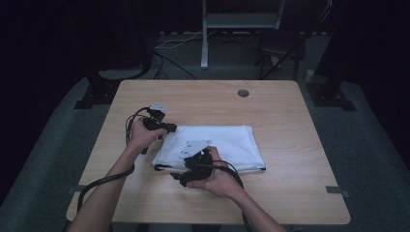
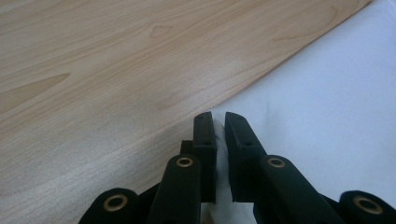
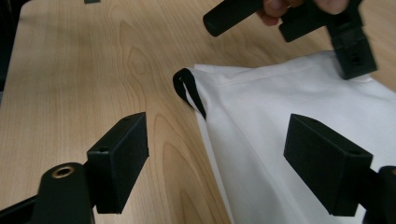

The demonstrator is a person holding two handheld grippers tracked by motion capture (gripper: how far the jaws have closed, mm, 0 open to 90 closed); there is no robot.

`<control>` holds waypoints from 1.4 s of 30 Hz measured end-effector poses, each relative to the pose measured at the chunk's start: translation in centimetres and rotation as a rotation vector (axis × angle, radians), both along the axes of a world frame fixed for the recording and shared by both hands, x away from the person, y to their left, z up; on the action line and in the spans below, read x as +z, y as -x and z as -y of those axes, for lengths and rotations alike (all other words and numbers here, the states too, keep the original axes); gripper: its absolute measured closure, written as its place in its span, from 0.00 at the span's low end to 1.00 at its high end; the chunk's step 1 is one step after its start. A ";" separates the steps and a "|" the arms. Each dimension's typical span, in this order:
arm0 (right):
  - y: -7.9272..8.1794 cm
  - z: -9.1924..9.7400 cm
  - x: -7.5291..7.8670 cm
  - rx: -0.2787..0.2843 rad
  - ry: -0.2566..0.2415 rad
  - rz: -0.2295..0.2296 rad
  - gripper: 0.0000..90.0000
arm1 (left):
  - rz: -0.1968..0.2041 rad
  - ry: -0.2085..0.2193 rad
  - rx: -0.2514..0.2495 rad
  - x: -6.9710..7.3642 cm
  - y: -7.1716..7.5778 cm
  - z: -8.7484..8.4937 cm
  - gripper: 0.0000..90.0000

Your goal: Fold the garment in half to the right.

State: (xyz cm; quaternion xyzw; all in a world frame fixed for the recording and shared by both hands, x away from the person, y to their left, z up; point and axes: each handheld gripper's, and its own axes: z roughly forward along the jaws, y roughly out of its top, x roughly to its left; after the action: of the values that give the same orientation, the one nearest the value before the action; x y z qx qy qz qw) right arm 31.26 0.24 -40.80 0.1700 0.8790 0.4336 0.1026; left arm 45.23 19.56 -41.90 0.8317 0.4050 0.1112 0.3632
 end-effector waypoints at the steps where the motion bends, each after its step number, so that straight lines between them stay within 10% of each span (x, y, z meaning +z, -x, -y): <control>1: 0.0 -0.3 -0.1 0.006 0.007 -0.003 0.24 | 0.004 0.004 0.003 0.1 0.0 0.0 0.93; 42: -2.5 -5.4 -2.4 0.043 0.155 0.035 0.45 | 0.004 -0.006 -0.013 -0.4 -0.2 -0.1 0.91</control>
State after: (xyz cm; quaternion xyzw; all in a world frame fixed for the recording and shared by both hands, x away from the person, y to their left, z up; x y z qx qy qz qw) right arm 33.73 5.61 -43.20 0.1351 0.9115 0.3691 0.1214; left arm 45.44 19.66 -42.29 0.8352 0.3985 0.1116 0.3622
